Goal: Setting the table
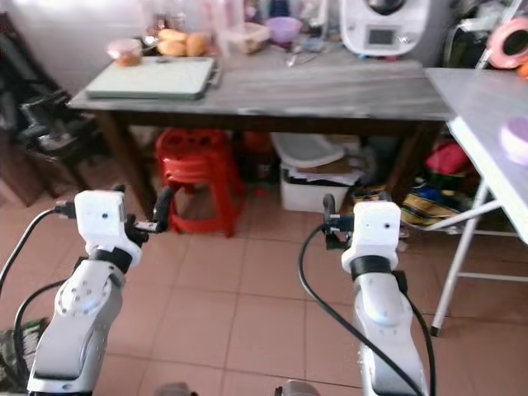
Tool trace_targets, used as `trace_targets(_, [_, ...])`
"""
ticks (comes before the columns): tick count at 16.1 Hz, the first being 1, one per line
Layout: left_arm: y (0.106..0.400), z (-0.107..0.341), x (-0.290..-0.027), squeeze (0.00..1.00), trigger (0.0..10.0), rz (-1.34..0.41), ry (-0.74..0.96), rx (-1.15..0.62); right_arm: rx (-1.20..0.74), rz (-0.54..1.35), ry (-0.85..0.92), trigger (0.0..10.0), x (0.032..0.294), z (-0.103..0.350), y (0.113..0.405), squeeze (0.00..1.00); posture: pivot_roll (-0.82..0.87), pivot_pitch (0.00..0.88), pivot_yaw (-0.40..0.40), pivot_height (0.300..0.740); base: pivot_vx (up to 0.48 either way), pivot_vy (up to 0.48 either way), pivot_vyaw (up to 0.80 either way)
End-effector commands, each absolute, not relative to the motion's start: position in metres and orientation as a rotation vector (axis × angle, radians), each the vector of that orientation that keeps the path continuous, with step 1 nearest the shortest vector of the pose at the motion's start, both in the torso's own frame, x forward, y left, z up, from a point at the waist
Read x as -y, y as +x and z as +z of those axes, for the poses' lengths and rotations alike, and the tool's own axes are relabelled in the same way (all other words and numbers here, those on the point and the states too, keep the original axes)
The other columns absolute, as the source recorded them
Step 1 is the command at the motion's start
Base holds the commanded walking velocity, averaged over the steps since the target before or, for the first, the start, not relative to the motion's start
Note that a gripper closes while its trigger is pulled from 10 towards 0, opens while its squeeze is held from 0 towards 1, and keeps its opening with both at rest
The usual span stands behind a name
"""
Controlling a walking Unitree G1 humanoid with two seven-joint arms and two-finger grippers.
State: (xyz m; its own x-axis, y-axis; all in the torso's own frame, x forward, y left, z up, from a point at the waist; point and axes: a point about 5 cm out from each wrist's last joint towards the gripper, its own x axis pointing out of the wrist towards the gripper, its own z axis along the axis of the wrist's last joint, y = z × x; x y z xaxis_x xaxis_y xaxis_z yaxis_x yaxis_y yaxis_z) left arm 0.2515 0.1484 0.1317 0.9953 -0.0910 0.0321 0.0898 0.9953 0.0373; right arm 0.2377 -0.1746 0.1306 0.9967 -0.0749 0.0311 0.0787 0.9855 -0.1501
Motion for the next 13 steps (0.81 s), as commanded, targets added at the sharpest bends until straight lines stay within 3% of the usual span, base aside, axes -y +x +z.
trace_targets(1, [0.253,0.132,-0.151,0.00,10.0,-0.086,0.052,0.031,0.035,-0.081,-0.154,10.0,0.173,0.132,0.237,0.00,-0.02,0.000,0.024,0.740,0.000,0.000,0.00])
trace_targets(4, [0.250,0.127,-0.148,0.00,10.0,-0.114,0.034,0.010,0.021,-0.095,-0.158,10.0,0.174,0.128,0.235,0.00,-0.02,0.000,0.029,0.740,0.000,0.000,0.00])
trace_targets(6, [0.248,0.121,-0.146,0.00,10.0,-0.117,0.015,-0.017,-0.006,-0.134,-0.231,10.0,0.176,0.119,0.232,0.00,-0.03,0.000,0.023,0.740,0.000,-0.345,0.00])
trace_targets(13, [0.247,0.118,-0.145,0.00,10.0,-0.128,0.010,-0.026,0.002,-0.098,-0.113,10.0,0.169,0.117,0.230,0.00,-0.03,0.000,0.024,0.740,0.000,-0.353,0.00])
